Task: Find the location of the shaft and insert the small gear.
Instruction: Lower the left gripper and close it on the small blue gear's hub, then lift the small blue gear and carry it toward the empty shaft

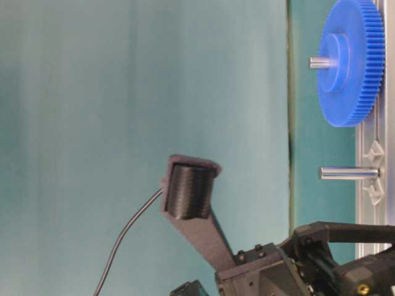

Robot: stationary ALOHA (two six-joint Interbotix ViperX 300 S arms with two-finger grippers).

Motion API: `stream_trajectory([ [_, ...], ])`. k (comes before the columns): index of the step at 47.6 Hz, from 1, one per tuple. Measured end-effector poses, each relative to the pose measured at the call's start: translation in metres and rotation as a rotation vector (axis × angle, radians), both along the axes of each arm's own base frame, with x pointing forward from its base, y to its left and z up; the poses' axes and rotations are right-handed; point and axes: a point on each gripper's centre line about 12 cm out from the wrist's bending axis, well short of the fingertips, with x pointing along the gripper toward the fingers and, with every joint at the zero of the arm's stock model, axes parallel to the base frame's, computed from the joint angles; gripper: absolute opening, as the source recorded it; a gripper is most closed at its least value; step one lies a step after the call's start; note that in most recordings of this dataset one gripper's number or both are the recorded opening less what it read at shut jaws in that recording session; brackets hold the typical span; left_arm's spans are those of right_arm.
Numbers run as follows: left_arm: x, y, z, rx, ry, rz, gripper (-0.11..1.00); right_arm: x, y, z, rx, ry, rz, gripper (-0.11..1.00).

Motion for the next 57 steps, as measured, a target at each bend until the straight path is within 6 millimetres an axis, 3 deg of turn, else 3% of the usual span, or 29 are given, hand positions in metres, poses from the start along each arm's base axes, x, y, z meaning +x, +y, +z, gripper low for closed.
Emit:
stream_trajectory([
  [24, 0.007, 0.003, 0.002, -0.004, -0.009, 0.013, 0.92, -0.002, 0.0, 0.0, 0.0, -0.009, -0.001, 0.03],
  [57, 0.014, 0.004, -0.01, -0.011, 0.028, 0.035, 0.9, -0.004, 0.0, 0.0, 0.0, -0.015, 0.0, 0.03],
])
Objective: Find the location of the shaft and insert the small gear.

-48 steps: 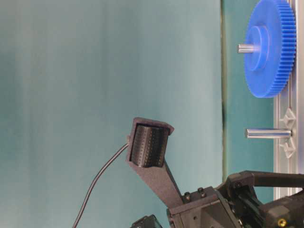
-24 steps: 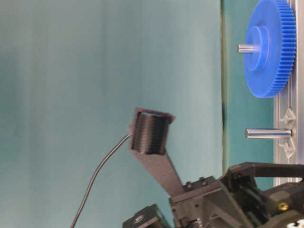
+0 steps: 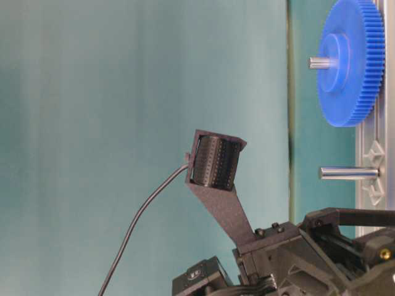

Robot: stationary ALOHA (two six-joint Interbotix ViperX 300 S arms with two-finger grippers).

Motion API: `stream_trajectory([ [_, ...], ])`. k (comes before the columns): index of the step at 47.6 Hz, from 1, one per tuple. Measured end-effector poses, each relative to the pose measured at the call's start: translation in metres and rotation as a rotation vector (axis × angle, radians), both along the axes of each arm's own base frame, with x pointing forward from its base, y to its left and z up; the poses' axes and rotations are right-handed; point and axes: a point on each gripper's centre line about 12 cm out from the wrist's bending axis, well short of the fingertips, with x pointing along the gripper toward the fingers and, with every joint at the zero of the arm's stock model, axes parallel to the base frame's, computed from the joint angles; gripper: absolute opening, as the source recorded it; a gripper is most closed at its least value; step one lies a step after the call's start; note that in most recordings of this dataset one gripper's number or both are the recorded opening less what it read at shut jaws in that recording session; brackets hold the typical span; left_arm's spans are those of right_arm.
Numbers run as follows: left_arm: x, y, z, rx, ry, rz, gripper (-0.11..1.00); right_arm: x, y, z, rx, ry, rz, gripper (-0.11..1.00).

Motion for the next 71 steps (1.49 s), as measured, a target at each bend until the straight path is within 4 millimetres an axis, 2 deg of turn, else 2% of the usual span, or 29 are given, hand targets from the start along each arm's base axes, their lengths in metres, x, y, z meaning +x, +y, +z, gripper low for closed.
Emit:
stream_trajectory([
  [5, 0.001, 0.0, 0.0, -0.006, 0.001, 0.009, 0.84, 0.0, 0.0, 0.001, 0.002, -0.001, 0.0, 0.03],
  [11, 0.001, -0.001, 0.001, -0.009, 0.003, 0.009, 0.64, 0.0, 0.0, 0.0, 0.002, -0.001, 0.0, 0.03],
  [23, -0.003, -0.001, 0.002, 0.0, 0.029, 0.004, 0.64, 0.0, 0.0, -0.002, -0.002, 0.005, -0.001, 0.03],
  [29, -0.004, 0.0, 0.01, -0.001, 0.026, 0.008, 0.64, -0.001, 0.0, -0.002, 0.001, 0.002, -0.002, 0.03],
  [39, 0.001, 0.0, 0.037, 0.029, 0.016, -0.034, 0.64, -0.004, 0.0, -0.004, 0.002, -0.003, -0.002, 0.03],
  [45, 0.004, 0.0, 0.062, 0.076, 0.006, -0.096, 0.64, -0.005, 0.0, -0.003, 0.002, -0.011, 0.0, 0.03],
  [53, 0.009, 0.018, 0.089, 0.121, 0.002, -0.116, 0.64, -0.006, 0.0, -0.003, 0.002, -0.012, 0.0, 0.03],
  [60, 0.013, 0.048, 0.108, 0.151, -0.029, -0.08, 0.64, -0.006, 0.0, -0.004, 0.0, -0.009, 0.0, 0.03],
  [66, 0.014, 0.067, 0.113, 0.179, -0.037, -0.07, 0.64, -0.006, 0.0, -0.005, 0.0, -0.009, 0.0, 0.03],
  [71, 0.014, 0.074, 0.112, 0.193, -0.035, -0.072, 0.64, -0.007, 0.0, -0.006, 0.0, -0.011, -0.002, 0.03],
])
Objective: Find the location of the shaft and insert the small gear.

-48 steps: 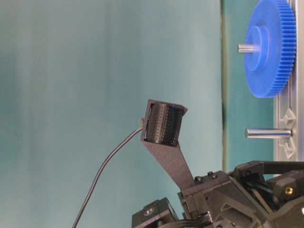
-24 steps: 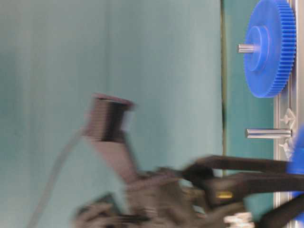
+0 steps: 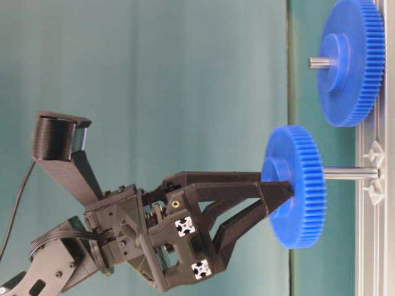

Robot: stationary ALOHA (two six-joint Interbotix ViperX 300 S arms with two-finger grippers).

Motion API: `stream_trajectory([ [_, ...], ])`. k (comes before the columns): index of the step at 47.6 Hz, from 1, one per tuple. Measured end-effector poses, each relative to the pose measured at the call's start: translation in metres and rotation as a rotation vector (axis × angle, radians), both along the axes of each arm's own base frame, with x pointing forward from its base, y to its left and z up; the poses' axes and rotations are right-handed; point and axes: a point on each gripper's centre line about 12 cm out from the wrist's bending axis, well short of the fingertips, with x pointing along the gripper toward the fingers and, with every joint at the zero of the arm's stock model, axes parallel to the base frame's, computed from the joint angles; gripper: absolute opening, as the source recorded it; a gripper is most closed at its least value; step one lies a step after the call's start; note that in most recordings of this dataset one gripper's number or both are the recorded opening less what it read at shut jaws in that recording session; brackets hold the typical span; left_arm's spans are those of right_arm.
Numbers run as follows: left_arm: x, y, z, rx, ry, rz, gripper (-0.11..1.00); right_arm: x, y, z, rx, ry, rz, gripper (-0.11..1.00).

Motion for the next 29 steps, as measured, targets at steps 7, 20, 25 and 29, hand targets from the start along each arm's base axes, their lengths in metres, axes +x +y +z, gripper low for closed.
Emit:
stream_trajectory([
  [7, 0.002, 0.007, -0.007, 0.014, 0.016, -0.004, 0.64, -0.002, 0.0, 0.0, 0.002, -0.008, 0.0, 0.03],
  [20, 0.009, 0.011, -0.026, 0.017, 0.033, 0.0, 0.64, -0.006, 0.0, -0.001, 0.002, -0.021, 0.001, 0.03],
  [25, 0.011, 0.013, -0.029, 0.02, 0.032, -0.001, 0.64, -0.006, 0.0, -0.002, 0.002, -0.021, 0.001, 0.03],
  [29, 0.013, 0.015, -0.029, 0.02, 0.023, 0.005, 0.64, -0.006, 0.0, -0.001, 0.0, -0.023, 0.0, 0.03],
])
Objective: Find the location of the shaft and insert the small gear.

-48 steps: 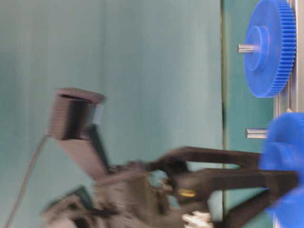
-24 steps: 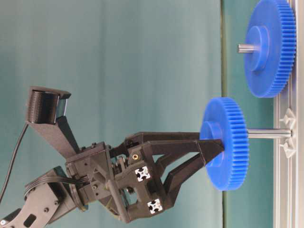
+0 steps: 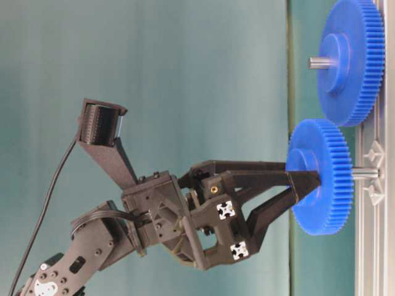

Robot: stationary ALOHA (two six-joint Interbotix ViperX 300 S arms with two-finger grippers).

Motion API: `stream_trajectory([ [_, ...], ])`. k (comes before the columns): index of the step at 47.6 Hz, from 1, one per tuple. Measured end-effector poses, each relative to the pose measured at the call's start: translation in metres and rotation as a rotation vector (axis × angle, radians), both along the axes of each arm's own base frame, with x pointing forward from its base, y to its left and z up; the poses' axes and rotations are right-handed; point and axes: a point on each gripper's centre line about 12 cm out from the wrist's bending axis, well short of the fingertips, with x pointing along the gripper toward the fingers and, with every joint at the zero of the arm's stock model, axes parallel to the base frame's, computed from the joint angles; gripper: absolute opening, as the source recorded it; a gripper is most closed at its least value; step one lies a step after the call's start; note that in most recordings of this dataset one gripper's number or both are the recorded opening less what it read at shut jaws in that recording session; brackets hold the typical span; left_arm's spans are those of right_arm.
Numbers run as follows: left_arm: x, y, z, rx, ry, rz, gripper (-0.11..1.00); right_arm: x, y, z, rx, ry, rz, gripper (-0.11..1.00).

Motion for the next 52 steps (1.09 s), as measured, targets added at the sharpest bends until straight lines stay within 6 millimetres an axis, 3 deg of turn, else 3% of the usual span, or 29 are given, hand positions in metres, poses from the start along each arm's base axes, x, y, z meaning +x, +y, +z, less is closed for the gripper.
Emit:
stream_trajectory([
  [25, 0.003, 0.01, -0.008, 0.0, 0.0, 0.023, 0.64, 0.0, -0.001, 0.0, 0.0, 0.0, -0.006, 0.03],
  [45, -0.019, 0.009, -0.006, -0.007, 0.042, 0.03, 0.64, 0.0, -0.001, 0.0, 0.002, 0.0, -0.006, 0.03],
  [52, -0.019, 0.009, -0.004, -0.006, 0.033, 0.03, 0.64, 0.0, -0.001, 0.0, 0.0, -0.002, -0.005, 0.03],
])
